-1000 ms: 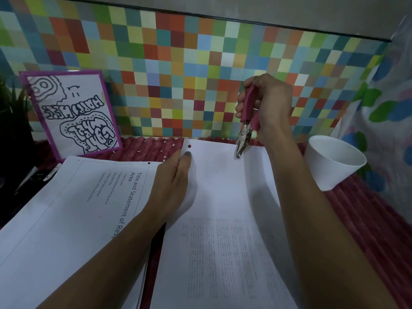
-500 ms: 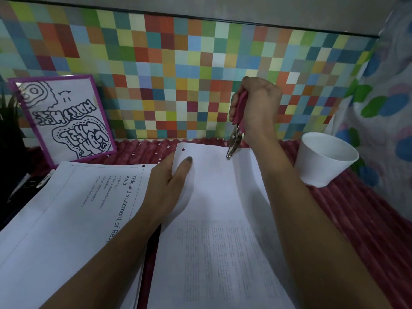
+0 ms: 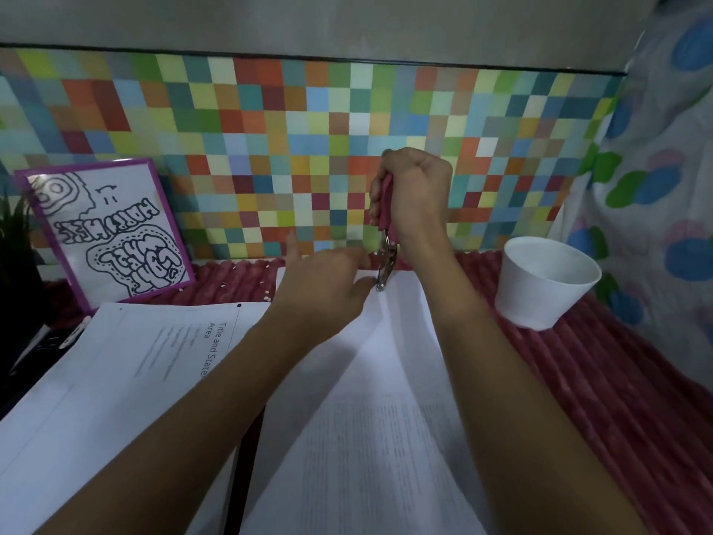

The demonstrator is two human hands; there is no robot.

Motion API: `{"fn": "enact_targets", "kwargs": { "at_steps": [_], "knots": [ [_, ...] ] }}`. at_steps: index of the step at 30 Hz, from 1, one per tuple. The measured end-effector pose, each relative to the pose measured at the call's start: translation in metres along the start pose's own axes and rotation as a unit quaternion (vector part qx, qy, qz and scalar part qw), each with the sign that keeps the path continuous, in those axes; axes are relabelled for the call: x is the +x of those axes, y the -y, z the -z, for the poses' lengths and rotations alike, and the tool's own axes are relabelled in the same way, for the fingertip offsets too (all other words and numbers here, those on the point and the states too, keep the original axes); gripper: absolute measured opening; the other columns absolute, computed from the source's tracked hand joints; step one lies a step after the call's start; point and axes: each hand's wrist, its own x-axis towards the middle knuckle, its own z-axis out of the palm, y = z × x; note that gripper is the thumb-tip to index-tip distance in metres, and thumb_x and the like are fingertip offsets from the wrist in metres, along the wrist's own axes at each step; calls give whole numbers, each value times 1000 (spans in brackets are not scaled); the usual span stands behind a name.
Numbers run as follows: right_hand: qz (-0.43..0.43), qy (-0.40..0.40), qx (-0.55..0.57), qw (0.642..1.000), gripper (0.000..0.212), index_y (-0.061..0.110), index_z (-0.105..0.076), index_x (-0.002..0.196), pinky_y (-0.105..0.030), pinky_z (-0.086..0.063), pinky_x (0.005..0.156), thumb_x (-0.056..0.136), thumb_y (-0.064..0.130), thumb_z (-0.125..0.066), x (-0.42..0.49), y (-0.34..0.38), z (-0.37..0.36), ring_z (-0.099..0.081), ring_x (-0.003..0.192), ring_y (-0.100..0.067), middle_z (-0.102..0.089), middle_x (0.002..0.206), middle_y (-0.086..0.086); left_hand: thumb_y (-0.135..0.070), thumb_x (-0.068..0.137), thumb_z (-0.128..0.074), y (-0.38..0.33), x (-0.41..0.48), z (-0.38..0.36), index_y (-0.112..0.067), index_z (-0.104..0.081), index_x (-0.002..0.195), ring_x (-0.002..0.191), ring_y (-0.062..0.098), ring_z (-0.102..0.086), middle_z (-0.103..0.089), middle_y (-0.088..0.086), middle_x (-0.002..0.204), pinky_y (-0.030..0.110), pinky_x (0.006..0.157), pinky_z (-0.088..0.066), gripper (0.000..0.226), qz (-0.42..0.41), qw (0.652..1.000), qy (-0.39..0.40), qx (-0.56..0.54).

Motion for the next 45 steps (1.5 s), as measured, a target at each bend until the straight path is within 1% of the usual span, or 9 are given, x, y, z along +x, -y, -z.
{"fn": "enact_targets", "kwargs": {
  "at_steps": [5,10,16,19,25,34,38,42,45],
  "knots": [
    [-8,17,-11,1000,22,-11,-56,67,-26,-36,39,82,2,-48,1,0,2,-40,40,-24,-50,53,-17,-35,96,-49,4,-2,-10,-25,-62,102,87,19,-59,-63,-9,87,45,105,-26,17,-34,997,-50,-50],
    [-66,94,-18,993,12,-2,-60,76,-28,-44,47,80,5,-51,-5,4,10,-48,46,-24,-55,58,-16,-39,90,-41,13,-2,-21,-27,-57,87,65,3,-41,-47,-18,70,35,84,-22,20,-82,989,-59,-106],
    [-53,75,-64,994,15,-6,-62,77,-43,-44,56,82,3,-51,-7,1,42,-51,52,-28,-57,63,-20,-49,88,-38,28,-4,-27,-36,-53,89,91,18,-50,-56,-15,84,33,89,-18,20,-38,988,-12,-149],
    [-61,47,-26,997,15,-1,-63,77,-36,-47,52,81,5,-50,-3,1,58,-51,48,-26,-58,60,-16,-50,87,-40,30,-5,-31,-37,-53,84,86,17,-51,-58,-15,77,42,98,-23,19,-41,984,9,-170],
    [-48,22,2,999,19,4,-64,72,-33,-47,48,75,11,-46,0,0,70,-50,46,-25,-57,60,-17,-49,86,-42,25,-7,-31,-33,-57,83,81,13,-55,-62,-13,77,39,98,-24,22,-52,979,5,-197],
    [-20,32,8,999,20,0,-60,72,-31,-43,45,80,4,-42,-8,-2,64,-46,40,-23,-55,55,-15,-50,86,-47,33,-9,-36,-32,-60,80,72,13,-52,-61,-13,72,41,77,-38,23,-54,966,33,-250],
    [-23,15,9,1000,19,-1,-61,72,-33,-43,44,75,8,-44,-7,-7,61,-46,39,-24,-54,54,-16,-54,82,-47,35,-7,-35,-30,-62,85,79,14,-58,-64,-13,78,51,85,-45,28,-36,968,32,-247],
    [-21,4,5,1000,20,-1,-62,73,-33,-44,44,76,9,-45,-6,-9,63,-47,39,-25,-56,55,-16,-56,85,-45,15,3,-31,-28,-65,98,90,9,-60,-66,-17,92,46,103,-32,36,-73,980,9,-185],
    [-18,2,6,1000,20,-2,-62,74,-32,-44,43,77,9,-44,-7,-9,63,-47,38,-24,-55,55,-15,-46,93,-50,-10,11,-34,-28,-64,103,96,9,-59,-67,-16,104,36,101,-25,25,-92,988,-12,-124]
  ]
}}
